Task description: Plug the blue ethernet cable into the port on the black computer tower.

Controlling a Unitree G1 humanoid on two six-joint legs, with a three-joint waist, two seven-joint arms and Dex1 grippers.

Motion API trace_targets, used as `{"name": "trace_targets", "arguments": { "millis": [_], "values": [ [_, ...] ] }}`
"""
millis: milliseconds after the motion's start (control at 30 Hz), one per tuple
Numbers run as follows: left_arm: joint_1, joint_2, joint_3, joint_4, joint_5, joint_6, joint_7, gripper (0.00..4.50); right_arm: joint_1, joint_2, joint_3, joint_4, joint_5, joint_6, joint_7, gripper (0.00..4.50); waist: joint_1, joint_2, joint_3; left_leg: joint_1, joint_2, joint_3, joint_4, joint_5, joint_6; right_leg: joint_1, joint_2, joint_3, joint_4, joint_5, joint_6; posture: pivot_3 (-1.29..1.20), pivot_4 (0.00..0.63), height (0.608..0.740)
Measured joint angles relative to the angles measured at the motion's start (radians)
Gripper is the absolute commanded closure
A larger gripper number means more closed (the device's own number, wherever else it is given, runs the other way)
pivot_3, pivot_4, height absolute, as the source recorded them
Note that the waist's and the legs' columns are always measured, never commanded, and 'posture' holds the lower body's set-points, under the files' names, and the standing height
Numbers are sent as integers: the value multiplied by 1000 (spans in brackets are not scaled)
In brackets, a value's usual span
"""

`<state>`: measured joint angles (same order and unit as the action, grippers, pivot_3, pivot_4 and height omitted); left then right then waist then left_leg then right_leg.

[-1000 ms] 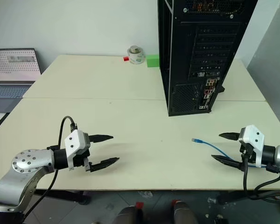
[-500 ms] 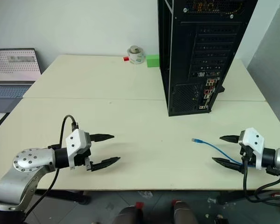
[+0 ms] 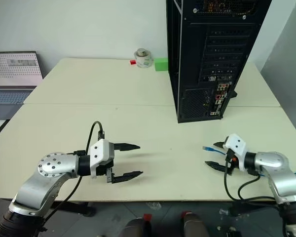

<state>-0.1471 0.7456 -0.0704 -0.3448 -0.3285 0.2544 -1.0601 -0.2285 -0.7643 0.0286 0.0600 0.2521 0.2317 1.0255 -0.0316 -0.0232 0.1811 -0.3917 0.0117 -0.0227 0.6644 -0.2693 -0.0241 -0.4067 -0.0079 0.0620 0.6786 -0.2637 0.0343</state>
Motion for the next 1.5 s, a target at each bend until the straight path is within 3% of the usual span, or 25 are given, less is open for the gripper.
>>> {"name": "trace_targets", "arguments": {
  "millis": [167, 267, 733, 800, 933, 1267, 1500],
  "values": [
    [7, -5, -5, 34, 21, -38, 1, 19, -41, 0, 13, 121, -14, -17, 36, 0, 2, 0, 0, 0, -1, 0, 0, 0, 0, 0, -1, 0, 0, 0, 0, 0, 150, 740],
    [7, -8, -6, 35, 23, -45, 2, 0, -61, 0, 13, 152, -15, -23, 50, 536, 1, 0, 0, 0, 0, 0, 0, 0, 0, 0, -1, 0, 0, 0, 0, 0, 150, 740],
    [-7, -19, -8, 33, 15, -13, 3, 0, -67, -14, 13, 205, -52, -127, 83, 4082, 1, 0, 0, 0, -1, 0, 0, 0, 0, 0, -1, 0, 0, 0, 0, 0, 150, 740],
    [-18, -23, -10, 33, 15, 2, 4, 0, -68, -15, 13, 207, -57, -138, 83, 4420, 1, 0, 0, 0, -1, 0, 0, 0, 0, 0, -1, 0, 0, 0, 0, 0, 150, 740],
    [-37, -27, -38, 37, 18, 39, 5, 0, -85, -6, 17, 181, -74, -127, 66, 4480, 1, 0, 0, 0, 0, 0, 0, 0, 0, 0, -1, -1, 1, 0, 0, 0, 150, 740],
    [-168, -121, -168, 122, 72, 46, 5, 0, -162, 90, 170, -169, -70, 23, 79, 4480, 1, 0, 0, -1, -1, -2, 1, 0, 0, 0, 0, -2, 1, 0, 0, 0, 150, 740],
    [-270, -156, -228, 204, 122, 42, -3, 0, -198, 112, 235, -194, -76, 77, 85, 4480, 1, 0, 0, -1, -1, -2, 1, 0, 0, 0, -1, -2, 1, 0, 0, 0, 150, 740]
  ]
}}
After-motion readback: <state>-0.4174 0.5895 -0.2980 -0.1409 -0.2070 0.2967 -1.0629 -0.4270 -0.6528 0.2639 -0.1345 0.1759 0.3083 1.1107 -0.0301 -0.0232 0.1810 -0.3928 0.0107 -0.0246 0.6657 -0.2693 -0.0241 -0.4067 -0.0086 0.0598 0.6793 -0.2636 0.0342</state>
